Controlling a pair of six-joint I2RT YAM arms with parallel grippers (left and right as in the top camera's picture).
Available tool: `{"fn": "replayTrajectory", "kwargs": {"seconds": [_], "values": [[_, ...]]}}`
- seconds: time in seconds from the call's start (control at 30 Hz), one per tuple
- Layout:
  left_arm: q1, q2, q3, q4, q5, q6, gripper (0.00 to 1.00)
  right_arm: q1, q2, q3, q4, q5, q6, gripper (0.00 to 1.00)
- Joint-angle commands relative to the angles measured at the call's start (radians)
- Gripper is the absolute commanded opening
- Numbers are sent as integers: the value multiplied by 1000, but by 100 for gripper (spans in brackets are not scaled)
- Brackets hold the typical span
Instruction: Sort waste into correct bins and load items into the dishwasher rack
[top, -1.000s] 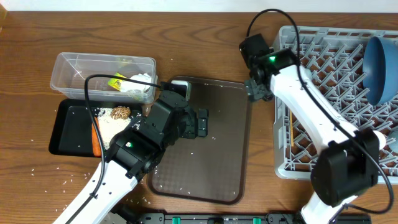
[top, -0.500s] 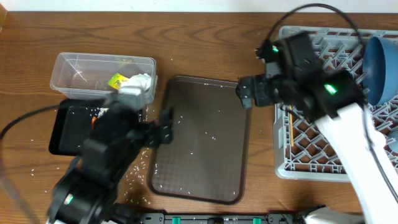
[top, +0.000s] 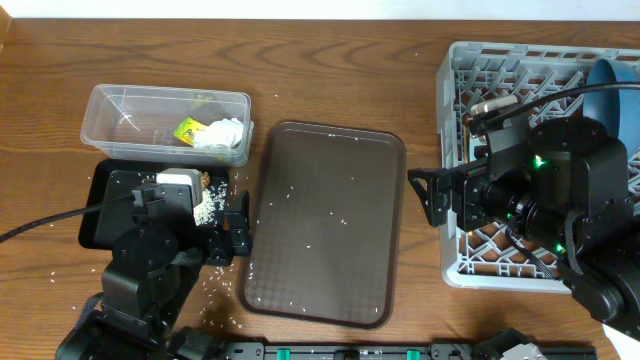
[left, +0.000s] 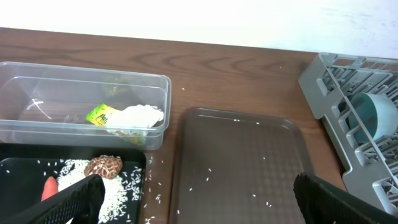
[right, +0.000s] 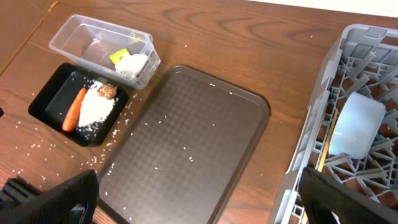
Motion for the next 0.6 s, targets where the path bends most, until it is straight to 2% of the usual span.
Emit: {"fn": "replayTrajectory", "kwargs": {"seconds": [0.0, 0.07, 0.2, 0.33, 0.47, 0.57], "values": [[5, 0, 8, -3, -16, 16, 98, 10, -3, 8, -16, -5, -13, 99], [5, 0, 8, -3, -16, 16, 98, 9, -3, 8, -56, 5, -20, 99], [5, 0, 8, -3, -16, 16, 98, 9, -17, 7, -72, 190, -149, 99], [5, 0, 8, -3, -16, 16, 98, 0, -41, 0, -43, 245, -305, 99], [5, 0, 8, -3, -16, 16, 98, -59, -122, -92, 162, 189, -373, 99], [5, 0, 8, -3, -16, 16, 98, -112, -220, -253, 378, 79, -381, 99]]}}
